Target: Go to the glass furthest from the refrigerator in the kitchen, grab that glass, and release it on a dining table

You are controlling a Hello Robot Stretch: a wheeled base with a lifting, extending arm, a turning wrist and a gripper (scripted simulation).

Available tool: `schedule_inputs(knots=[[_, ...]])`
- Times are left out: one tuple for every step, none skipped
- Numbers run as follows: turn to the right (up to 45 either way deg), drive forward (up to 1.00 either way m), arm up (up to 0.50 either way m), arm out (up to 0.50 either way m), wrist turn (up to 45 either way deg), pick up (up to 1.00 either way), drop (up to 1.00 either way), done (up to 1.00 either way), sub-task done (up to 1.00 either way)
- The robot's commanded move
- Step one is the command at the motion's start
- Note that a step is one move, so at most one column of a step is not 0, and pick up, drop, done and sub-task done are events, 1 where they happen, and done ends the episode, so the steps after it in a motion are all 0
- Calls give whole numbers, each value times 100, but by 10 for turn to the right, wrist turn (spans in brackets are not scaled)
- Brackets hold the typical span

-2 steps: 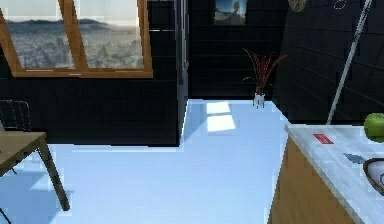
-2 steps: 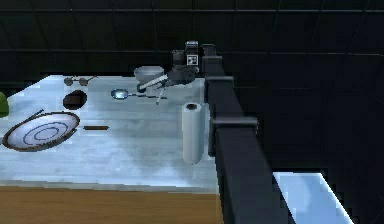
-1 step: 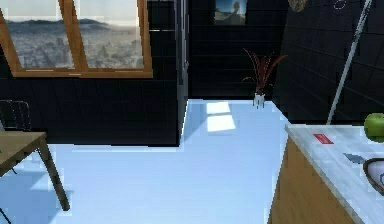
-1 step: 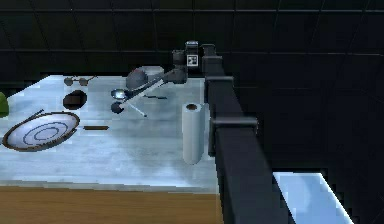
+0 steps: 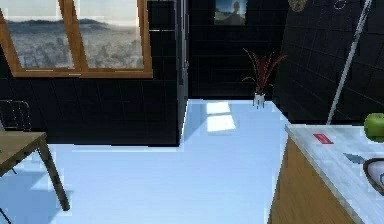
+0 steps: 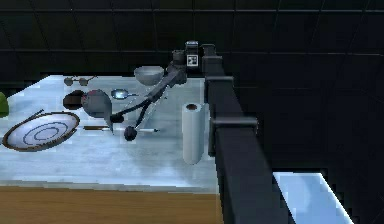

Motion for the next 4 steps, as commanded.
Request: schedule_inputs(knots=[[0, 0, 0, -48, 0, 0, 0, 0, 0], [-450, 0, 0, 0, 0, 0, 0, 0, 0], [-420, 0, 0, 0, 0, 0, 0, 0, 0], [0, 90, 0, 0, 0, 0, 0, 0, 0]])
